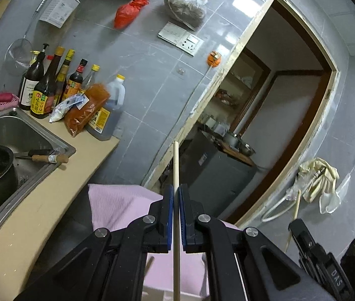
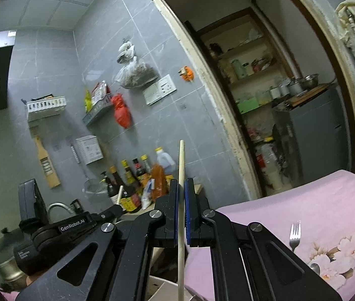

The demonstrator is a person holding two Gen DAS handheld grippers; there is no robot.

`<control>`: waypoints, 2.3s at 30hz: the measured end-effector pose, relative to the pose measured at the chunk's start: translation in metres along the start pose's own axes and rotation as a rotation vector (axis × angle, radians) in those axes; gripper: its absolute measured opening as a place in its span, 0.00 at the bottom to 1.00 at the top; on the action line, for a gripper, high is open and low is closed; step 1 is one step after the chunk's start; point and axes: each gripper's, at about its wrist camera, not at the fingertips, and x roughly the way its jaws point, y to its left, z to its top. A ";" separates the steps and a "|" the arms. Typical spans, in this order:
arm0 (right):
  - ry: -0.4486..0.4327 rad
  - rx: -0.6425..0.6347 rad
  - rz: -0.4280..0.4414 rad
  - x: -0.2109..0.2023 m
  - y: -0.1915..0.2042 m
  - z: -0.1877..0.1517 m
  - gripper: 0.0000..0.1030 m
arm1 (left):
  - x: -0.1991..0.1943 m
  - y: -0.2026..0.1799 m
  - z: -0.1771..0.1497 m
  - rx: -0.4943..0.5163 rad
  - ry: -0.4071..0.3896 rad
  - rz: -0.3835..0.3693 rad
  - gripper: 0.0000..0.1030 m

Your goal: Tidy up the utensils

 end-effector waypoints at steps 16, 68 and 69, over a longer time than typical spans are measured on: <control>-0.058 -0.151 -0.044 -0.005 0.016 -0.028 0.04 | -0.001 0.016 -0.011 -0.003 -0.211 0.048 0.05; -0.135 -0.169 -0.047 -0.013 0.010 -0.064 0.04 | -0.041 0.007 -0.078 0.090 -0.527 0.109 0.05; -0.128 -0.169 -0.044 -0.013 0.010 -0.064 0.04 | -0.042 0.005 -0.079 0.106 -0.524 0.108 0.05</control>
